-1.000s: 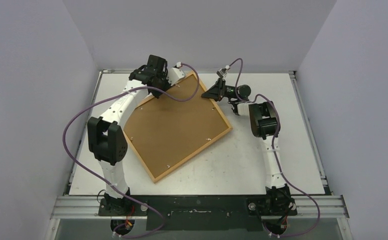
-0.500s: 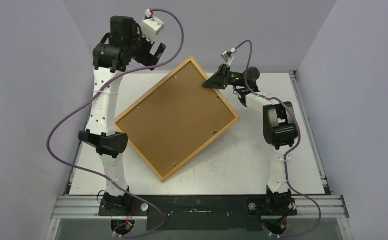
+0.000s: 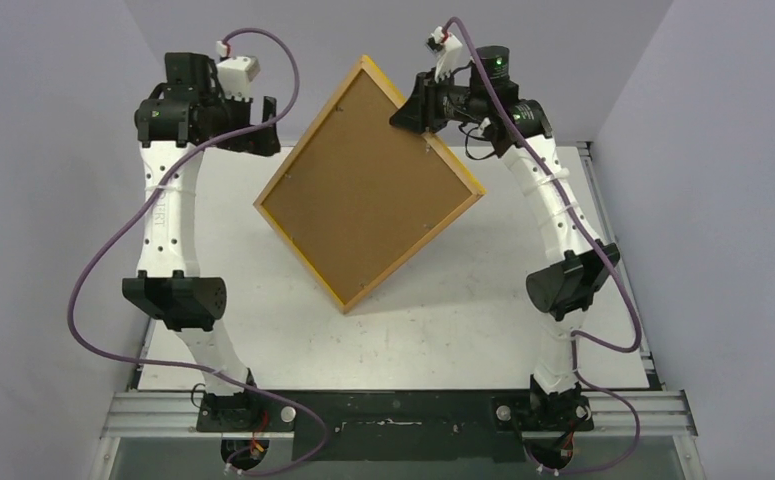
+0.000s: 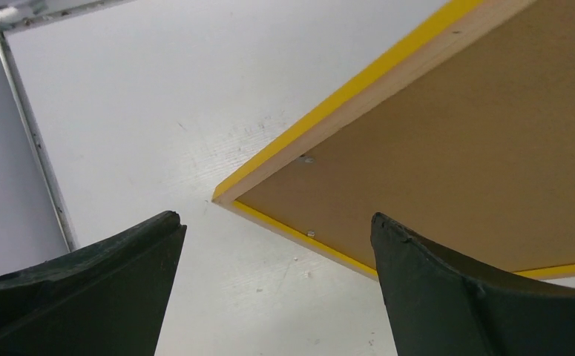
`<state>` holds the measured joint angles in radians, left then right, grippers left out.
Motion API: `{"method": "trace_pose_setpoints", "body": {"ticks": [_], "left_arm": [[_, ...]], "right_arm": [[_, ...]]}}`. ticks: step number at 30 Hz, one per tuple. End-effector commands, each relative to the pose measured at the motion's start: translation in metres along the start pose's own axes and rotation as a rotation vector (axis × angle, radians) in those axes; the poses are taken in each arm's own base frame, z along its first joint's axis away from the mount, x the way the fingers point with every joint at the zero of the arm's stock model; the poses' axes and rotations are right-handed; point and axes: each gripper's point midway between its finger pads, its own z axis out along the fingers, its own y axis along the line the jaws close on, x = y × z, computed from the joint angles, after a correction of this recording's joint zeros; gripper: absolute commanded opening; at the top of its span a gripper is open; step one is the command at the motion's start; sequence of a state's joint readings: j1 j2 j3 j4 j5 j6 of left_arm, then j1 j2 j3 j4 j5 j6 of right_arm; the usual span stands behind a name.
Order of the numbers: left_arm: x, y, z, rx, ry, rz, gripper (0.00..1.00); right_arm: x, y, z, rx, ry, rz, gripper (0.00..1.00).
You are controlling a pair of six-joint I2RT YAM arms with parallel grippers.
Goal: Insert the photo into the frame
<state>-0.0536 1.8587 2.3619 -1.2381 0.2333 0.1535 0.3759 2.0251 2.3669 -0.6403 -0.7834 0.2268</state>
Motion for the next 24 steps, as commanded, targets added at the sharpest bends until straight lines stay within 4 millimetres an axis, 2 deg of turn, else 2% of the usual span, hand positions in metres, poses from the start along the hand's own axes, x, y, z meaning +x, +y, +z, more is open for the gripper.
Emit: {"method": "trace_pose_setpoints", "body": {"ticks": [1, 4, 8, 15, 18, 22, 24], "left_arm": [[-0.016, 0.028, -0.034, -0.008, -0.111, -0.178, 0.96], [-0.01, 0.037, -0.034, -0.018, -0.103, -0.213, 0.96], [-0.005, 0.04, -0.037, -0.013, -0.102, -0.233, 0.96], [-0.008, 0.039, -0.045, -0.018, -0.122, -0.229, 0.96], [-0.008, 0.037, -0.05, -0.018, -0.128, -0.227, 0.96], [-0.01, 0.035, -0.058, -0.024, -0.144, -0.221, 0.96], [-0.01, 0.035, -0.06, -0.028, -0.147, -0.219, 0.96]], "right_arm": [[-0.038, 0.01, -0.051, 0.205, -0.052, -0.291, 0.05], [-0.045, 0.037, -0.058, 0.245, -0.062, -0.384, 0.05], [-0.06, 0.085, -0.068, 0.354, -0.104, -0.526, 0.05], [-0.094, 0.152, -0.113, 0.401, -0.317, -0.634, 0.05], [-0.101, 0.168, -0.13, 0.379, -0.373, -0.654, 0.05], [-0.099, 0.186, -0.135, 0.373, -0.364, -0.728, 0.05], [-0.086, 0.208, -0.128, 0.365, -0.325, -0.798, 0.05]]}}
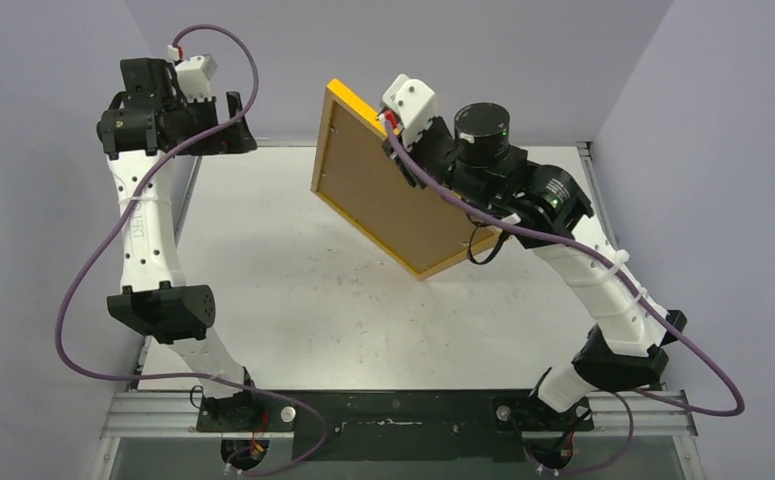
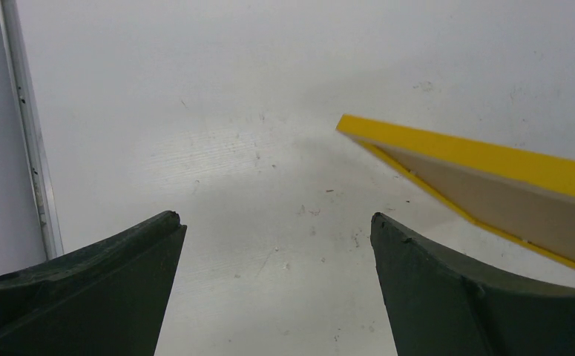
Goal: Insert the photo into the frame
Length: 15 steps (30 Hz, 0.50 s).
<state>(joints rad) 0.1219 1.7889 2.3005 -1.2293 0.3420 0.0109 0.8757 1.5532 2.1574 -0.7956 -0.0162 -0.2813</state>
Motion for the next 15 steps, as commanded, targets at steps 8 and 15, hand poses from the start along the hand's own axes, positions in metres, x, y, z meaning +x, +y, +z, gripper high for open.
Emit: {"method": "trace_pose_setpoints", "body": {"ticks": [8, 15], "left_arm": [[-0.007, -0.008, -0.023, 0.014, -0.071, 0.024, 0.96], [-0.002, -0.007, -0.02, 0.024, -0.066, 0.024, 0.96]], "right_arm": [[-0.052, 0.054, -0.011, 0.253, -0.02, -0.417, 0.05], [-0.031, 0.085, 0.005, 0.281, 0.035, -0.515, 0.05]]}}
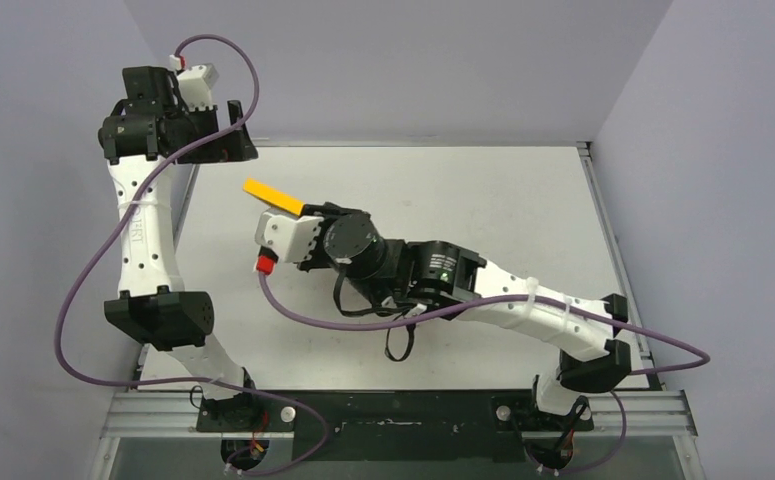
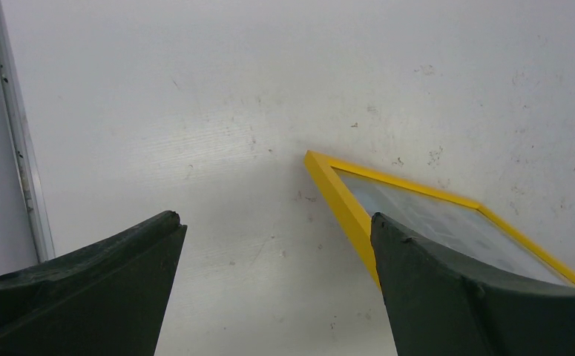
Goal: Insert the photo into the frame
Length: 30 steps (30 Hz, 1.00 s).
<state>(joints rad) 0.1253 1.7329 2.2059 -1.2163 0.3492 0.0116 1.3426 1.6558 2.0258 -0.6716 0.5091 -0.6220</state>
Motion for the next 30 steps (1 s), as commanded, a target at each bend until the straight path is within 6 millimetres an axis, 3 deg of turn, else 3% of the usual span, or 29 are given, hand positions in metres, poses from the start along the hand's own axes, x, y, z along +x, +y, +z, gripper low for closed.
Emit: {"method": "trace_pose_setpoints", "body": {"ticks": [1, 9, 17, 23, 30], "left_arm": [[-0.015, -0.006, -0.015, 0.019, -0.085, 0.035, 0.96], [-0.011, 0.0, -0.011, 0.013, -0.079, 0.032, 0.96], [-0.004, 0.002, -0.001, 0.026, -0.065, 0.018, 0.96], [0.003, 0.002, 0.006, 0.039, -0.047, 0.011, 0.96], [0.027, 0.005, 0.023, 0.055, 0.012, 0.0, 0.96]], "right_arm": [[-0.01, -0.047, -0.018, 0.253, 0.018, -0.046, 0.05], [0.003, 0.0, -0.005, 0.19, 0.048, -0.127, 0.05], [0.057, 0.075, 0.026, 0.093, 0.116, -0.194, 0.05], [0.089, 0.12, 0.044, 0.024, 0.102, -0.155, 0.05], [0.133, 0.194, 0.058, -0.079, 0.127, -0.104, 0.05]]}}
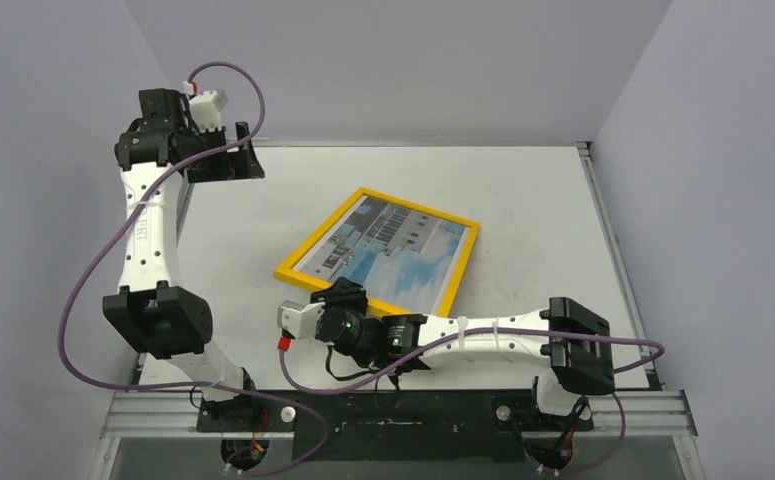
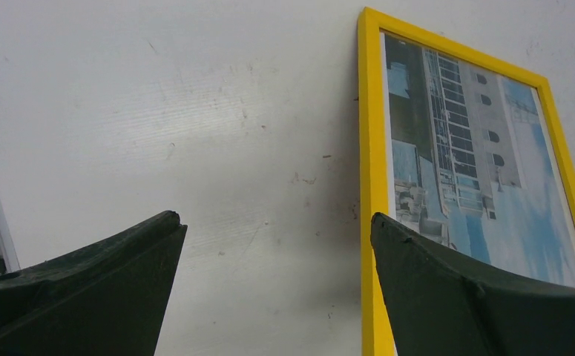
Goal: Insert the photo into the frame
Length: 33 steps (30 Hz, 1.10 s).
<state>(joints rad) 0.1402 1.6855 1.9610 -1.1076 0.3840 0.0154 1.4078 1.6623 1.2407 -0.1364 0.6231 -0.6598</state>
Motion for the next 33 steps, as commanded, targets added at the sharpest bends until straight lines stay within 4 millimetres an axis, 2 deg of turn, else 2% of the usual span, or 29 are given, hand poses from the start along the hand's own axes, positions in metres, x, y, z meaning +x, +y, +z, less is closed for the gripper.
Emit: {"method": "trace_pose_setpoints", "body": {"ticks": [1, 6, 10, 14, 16, 18, 20, 24, 27, 28, 29, 30, 33], "left_arm": [[-0.008, -0.005, -0.007, 0.028, -0.062, 0.039, 0.96], [-0.01, -0.006, -0.006, 0.034, -0.07, 0.042, 0.96], [-0.007, -0.005, -0.003, 0.034, -0.057, 0.042, 0.96], [0.0, -0.004, 0.002, 0.04, -0.042, 0.036, 0.96], [0.003, -0.002, 0.006, 0.04, -0.035, 0.033, 0.96], [0.005, -0.001, 0.008, 0.039, -0.028, 0.034, 0.96], [0.006, 0.001, 0.011, 0.036, -0.022, 0.034, 0.96], [0.009, 0.003, 0.015, 0.037, -0.008, 0.029, 0.96], [0.01, 0.002, 0.018, 0.042, -0.002, 0.029, 0.96], [0.011, 0.003, 0.019, 0.043, -0.001, 0.031, 0.96], [0.012, 0.003, 0.02, 0.044, 0.003, 0.032, 0.96], [0.013, 0.003, 0.021, 0.047, 0.01, 0.035, 0.96], [0.019, 0.004, 0.027, 0.057, 0.039, 0.04, 0.96]], "right_arm": [[-0.001, 0.027, 0.008, -0.002, -0.055, 0.115, 0.05], [0.026, 0.062, 0.022, 0.063, -0.007, 0.097, 0.06], [0.041, 0.093, 0.032, 0.033, 0.023, 0.073, 0.16], [0.053, 0.119, 0.041, -0.003, 0.037, 0.052, 0.21], [0.061, 0.131, 0.046, -0.016, 0.053, 0.034, 0.31], [0.066, 0.14, 0.048, -0.028, 0.062, 0.027, 0.53], [0.07, 0.147, 0.051, -0.056, 0.071, 0.034, 0.66], [0.074, 0.154, 0.054, -0.126, 0.078, 0.105, 0.74], [0.069, 0.151, 0.05, -0.16, 0.063, 0.181, 0.78], [0.065, 0.153, 0.048, -0.197, 0.052, 0.219, 0.85], [0.062, 0.156, 0.047, -0.237, 0.047, 0.249, 0.97], [0.06, 0.159, 0.044, -0.275, 0.051, 0.275, 0.92], [0.057, 0.167, 0.033, -0.349, 0.065, 0.342, 0.9]]}}
